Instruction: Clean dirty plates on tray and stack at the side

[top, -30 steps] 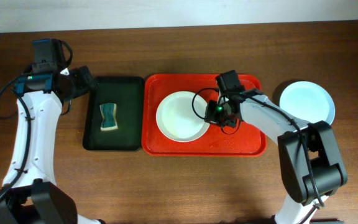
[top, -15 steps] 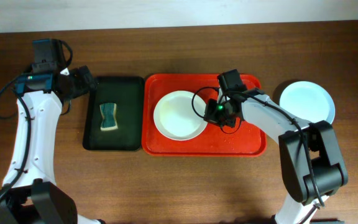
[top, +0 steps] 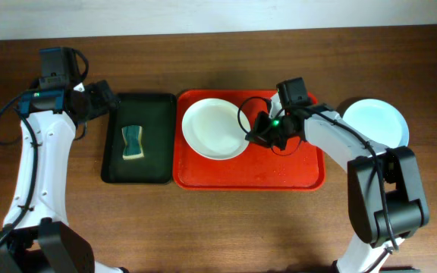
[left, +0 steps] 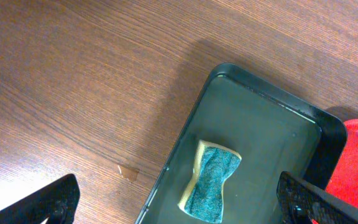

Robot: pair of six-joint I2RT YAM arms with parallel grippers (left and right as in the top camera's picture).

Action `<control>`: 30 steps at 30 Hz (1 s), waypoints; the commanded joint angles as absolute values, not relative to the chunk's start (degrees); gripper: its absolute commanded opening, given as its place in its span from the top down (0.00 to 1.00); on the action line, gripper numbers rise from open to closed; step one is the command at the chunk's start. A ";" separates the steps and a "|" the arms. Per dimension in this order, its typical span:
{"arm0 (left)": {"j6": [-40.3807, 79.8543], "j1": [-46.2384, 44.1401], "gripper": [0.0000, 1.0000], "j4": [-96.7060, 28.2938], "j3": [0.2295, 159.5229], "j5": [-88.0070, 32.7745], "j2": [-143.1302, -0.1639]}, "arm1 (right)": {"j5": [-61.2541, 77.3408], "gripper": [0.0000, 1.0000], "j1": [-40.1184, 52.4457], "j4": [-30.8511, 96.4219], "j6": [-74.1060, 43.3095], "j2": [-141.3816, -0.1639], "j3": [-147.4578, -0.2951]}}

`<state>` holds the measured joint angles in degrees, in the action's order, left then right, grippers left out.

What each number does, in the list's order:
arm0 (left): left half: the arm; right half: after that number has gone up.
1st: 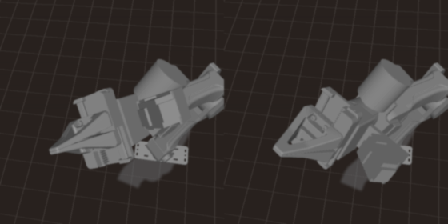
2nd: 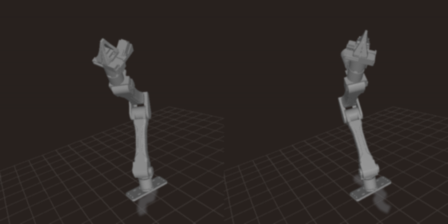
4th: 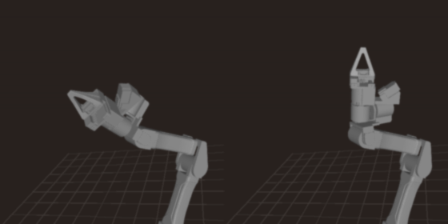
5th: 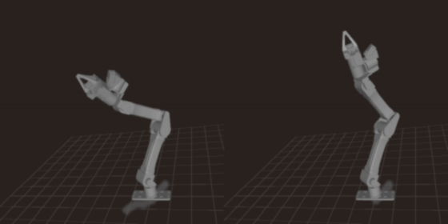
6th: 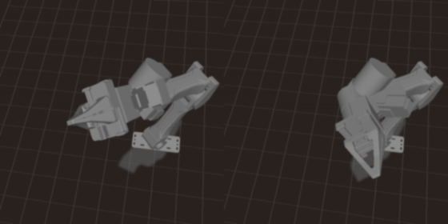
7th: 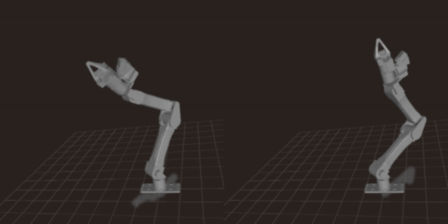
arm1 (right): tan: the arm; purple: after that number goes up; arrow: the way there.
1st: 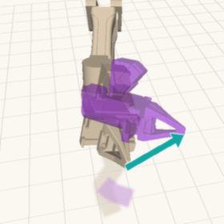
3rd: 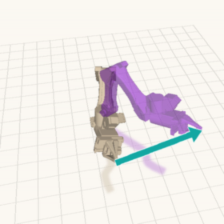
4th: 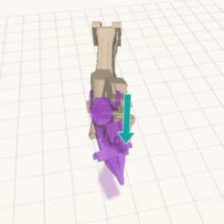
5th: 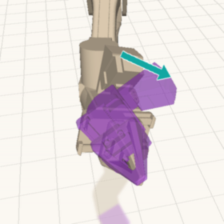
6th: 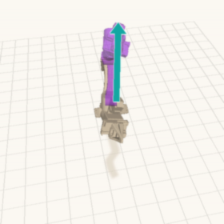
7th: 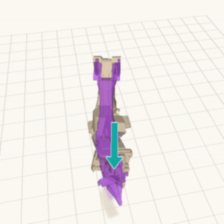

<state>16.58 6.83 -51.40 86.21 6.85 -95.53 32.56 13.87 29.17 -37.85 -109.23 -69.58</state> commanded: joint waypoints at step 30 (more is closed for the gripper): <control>17.32 6.92 0.01 -51.48 86.39 6.42 -95.77 | -14.09 0.96 44.88 19.64 -39.92 -110.00 -82.04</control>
